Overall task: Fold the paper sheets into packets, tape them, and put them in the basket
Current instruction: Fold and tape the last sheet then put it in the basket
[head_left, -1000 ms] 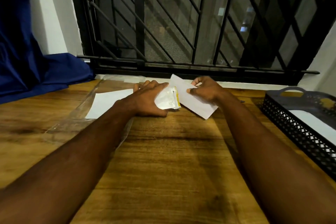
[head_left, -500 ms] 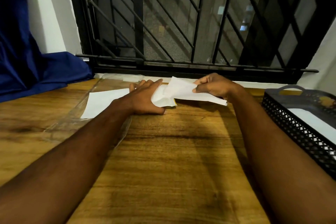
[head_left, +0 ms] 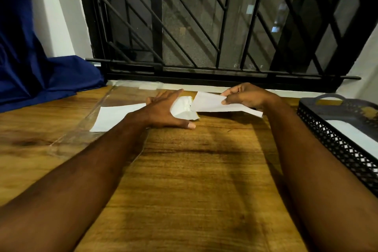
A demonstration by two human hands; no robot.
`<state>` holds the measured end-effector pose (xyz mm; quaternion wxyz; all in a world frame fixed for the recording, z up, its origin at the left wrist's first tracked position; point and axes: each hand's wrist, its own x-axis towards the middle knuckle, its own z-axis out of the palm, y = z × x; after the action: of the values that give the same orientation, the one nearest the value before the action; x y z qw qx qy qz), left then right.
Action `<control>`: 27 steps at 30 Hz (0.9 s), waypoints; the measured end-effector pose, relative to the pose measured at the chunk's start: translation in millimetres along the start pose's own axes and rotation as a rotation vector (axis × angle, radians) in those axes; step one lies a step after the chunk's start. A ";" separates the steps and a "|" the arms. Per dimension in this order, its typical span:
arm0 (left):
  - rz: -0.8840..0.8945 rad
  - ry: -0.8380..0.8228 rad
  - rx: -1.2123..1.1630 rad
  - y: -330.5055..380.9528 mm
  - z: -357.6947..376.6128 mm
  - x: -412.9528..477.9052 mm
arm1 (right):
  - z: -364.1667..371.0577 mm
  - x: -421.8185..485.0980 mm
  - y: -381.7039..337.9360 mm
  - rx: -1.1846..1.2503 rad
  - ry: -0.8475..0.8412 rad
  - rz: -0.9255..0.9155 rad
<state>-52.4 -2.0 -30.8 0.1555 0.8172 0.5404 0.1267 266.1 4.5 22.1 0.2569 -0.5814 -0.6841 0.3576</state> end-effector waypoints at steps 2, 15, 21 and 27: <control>0.005 0.010 -0.077 -4.0 6.4 1.6 | 2.3 1.5 -0.8 -0.041 -0.056 -0.001; 0.038 0.026 -0.042 -6.7 12.0 1.6 | 19.5 16.1 6.2 -0.186 -0.218 0.099; 0.069 0.047 -0.097 -4.3 14.2 1.3 | 39.5 16.2 -4.6 -0.201 -0.157 0.028; 0.085 0.059 -0.087 -0.3 15.5 -1.4 | 66.1 16.9 -16.3 -0.276 -0.097 -0.143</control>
<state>-47.4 -5.0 -45.2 0.1692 0.8277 0.5036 0.1806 202.2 7.3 -6.7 0.1662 -0.5429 -0.7781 0.2687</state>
